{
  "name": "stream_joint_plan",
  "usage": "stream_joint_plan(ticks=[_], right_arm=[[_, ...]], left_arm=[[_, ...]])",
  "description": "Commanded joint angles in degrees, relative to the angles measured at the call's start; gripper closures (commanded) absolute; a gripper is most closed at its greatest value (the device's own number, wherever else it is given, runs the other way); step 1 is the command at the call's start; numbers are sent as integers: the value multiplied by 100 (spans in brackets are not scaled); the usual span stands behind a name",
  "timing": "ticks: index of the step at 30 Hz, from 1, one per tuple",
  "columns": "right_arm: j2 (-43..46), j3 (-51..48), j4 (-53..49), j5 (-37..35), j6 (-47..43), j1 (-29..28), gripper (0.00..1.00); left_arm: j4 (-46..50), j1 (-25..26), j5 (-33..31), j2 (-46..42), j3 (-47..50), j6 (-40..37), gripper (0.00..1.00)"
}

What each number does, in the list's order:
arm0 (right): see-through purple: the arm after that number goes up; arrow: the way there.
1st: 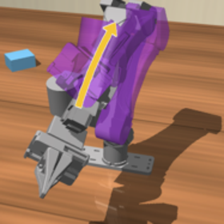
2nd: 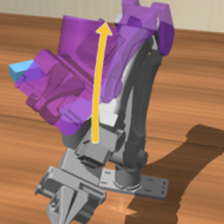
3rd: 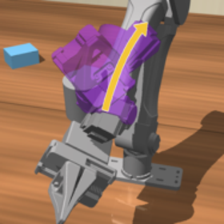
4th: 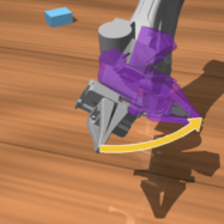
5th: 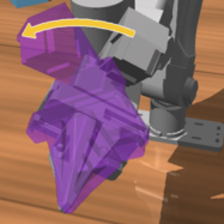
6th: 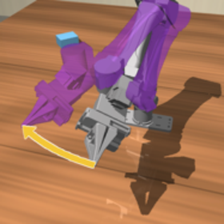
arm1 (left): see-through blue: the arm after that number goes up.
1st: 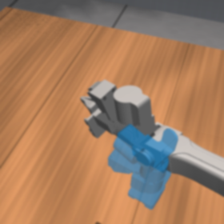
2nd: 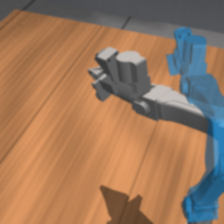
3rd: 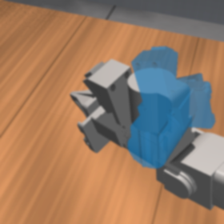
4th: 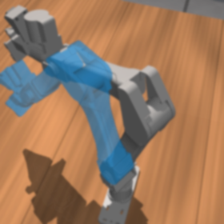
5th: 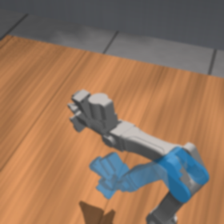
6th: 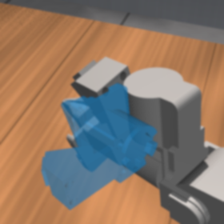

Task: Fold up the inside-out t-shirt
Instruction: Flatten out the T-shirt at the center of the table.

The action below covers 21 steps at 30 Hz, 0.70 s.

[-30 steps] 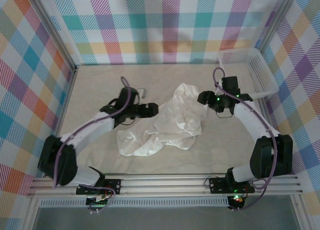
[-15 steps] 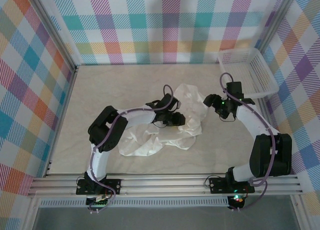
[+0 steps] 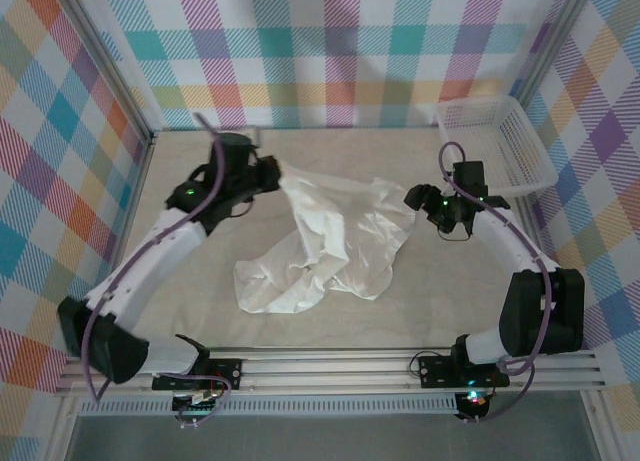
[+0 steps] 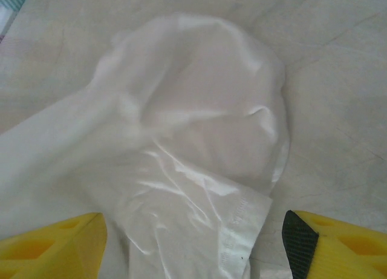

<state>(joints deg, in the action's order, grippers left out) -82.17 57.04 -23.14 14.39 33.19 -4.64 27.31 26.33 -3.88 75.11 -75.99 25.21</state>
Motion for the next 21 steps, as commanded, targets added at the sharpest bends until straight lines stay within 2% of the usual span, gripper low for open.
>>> stream_joint_plan(ticks=[1, 6, 11, 16, 18, 20, 21], right_arm=[[-365, 258, 21, 191, -523, -224, 23], [-1064, 524, -192, 80, -833, -470, 21], [-1772, 910, -362, 268, -966, -782, 21], [-2210, 963, -76, -220, -824, -966, 20], [-2438, 1148, -62, -181, -759, -968, 22], [-2615, 1277, 27, -55, -665, -968, 41], [-2664, 1336, 57, -39, -611, -968, 60]], left_arm=[[925, -339, -588, -69, 553, -8, 100], [882, -523, -458, -242, 944, 123, 100], [879, -532, -393, -201, 952, 142, 100], [883, -532, -392, -187, 952, 115, 100], [888, -532, -386, -179, 954, 102, 100], [890, -547, -401, -181, 926, 107, 100], [913, -558, -403, -183, 884, 105, 100]])
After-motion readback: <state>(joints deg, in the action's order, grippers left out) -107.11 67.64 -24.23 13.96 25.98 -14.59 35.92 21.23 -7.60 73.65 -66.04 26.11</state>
